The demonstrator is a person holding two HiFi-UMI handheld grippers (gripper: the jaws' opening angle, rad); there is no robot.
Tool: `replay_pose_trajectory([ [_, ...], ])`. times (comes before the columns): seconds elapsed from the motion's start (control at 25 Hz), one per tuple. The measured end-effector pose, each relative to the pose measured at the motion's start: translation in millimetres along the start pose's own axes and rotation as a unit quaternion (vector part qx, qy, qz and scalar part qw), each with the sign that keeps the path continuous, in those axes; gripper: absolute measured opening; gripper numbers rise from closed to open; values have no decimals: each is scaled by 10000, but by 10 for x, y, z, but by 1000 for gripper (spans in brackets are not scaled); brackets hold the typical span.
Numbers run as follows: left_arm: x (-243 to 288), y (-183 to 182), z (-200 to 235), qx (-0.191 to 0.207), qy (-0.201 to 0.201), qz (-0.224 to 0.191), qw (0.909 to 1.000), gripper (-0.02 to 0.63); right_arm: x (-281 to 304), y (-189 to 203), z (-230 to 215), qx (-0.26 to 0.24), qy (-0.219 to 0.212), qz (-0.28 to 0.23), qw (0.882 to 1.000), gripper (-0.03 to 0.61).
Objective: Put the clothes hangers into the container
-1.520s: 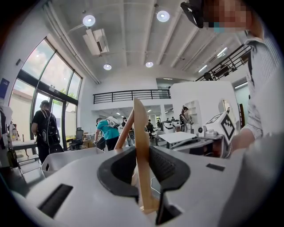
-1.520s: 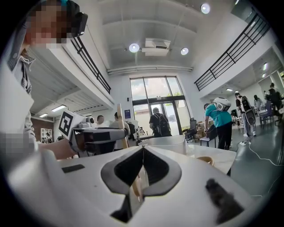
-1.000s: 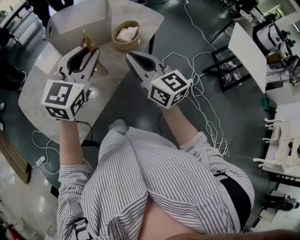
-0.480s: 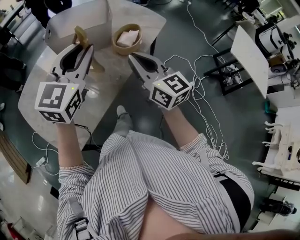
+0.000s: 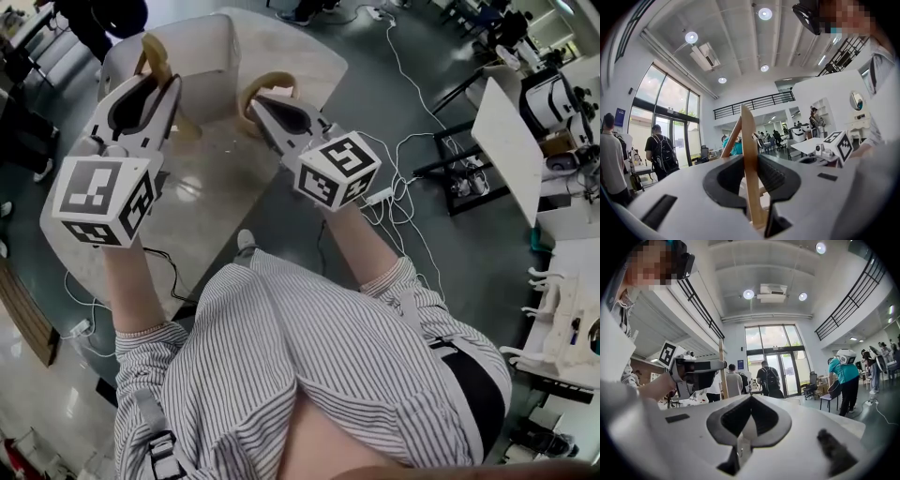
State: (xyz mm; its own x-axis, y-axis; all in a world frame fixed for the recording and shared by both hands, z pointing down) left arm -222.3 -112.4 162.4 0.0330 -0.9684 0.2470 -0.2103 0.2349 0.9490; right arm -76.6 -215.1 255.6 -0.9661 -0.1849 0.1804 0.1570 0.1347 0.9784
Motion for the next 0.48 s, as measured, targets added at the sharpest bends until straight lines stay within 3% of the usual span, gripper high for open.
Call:
replay_pose_trajectory([
  [0.48, 206, -474, 445, 376, -95, -116, 9992, 91, 461, -541, -133, -345, -150, -334, 9987, 15],
])
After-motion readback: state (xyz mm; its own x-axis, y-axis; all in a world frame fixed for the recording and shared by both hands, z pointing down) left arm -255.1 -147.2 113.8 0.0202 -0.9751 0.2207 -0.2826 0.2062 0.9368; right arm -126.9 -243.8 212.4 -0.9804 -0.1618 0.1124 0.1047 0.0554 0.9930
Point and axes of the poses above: the fingertips, and each gripper's own axes: x forward along the fingers, z to its left, y out of its underside, the point moved 6 cm from there along -x, backward along the fingers, and after that the axes turned 11 degrees about z, right-handed, at the moved point
